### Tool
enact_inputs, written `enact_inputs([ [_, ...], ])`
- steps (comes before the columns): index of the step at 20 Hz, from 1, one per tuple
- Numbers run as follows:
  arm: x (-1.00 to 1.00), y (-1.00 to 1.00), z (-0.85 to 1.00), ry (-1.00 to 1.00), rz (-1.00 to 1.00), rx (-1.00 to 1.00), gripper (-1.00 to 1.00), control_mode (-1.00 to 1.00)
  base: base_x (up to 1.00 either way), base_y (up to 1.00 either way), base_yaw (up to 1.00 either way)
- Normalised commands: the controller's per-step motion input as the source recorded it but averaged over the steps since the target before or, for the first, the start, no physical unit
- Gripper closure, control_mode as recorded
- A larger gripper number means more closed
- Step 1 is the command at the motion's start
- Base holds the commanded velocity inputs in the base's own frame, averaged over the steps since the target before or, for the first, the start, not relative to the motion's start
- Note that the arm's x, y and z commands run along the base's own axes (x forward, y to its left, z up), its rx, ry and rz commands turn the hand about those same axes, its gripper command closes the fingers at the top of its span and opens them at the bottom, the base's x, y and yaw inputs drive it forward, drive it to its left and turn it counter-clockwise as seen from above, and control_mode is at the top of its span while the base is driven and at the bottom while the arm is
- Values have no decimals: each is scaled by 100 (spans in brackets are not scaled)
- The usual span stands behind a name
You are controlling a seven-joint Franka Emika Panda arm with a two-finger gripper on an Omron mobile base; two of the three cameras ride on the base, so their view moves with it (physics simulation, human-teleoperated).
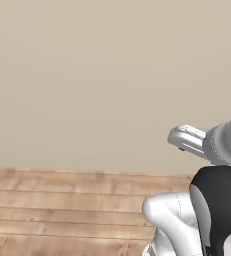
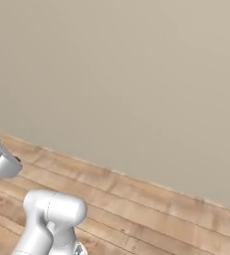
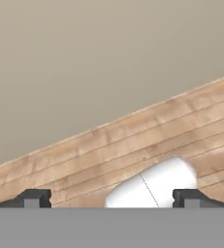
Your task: Place the ketchup and mustard from the counter to the top shelf of the fridge. If the existing items in the fridge are on the top shelf, move them to other shelves.
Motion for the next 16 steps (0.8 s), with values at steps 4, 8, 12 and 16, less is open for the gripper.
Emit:
enact_inputs([
  [4, 0, 0, 0, 0, 0, 0, -100, 100, 100, 0, 51],
  [8, 0, 0, 0, 0, 0, 0, -100, 100, 100, 0, 46],
  [12, 0, 0, 0, 0, 0, 0, -100, 100, 100, -1, 53],
  [16, 0, 0, 0, 0, 0, 0, -100, 100, 100, -5, 70],
])
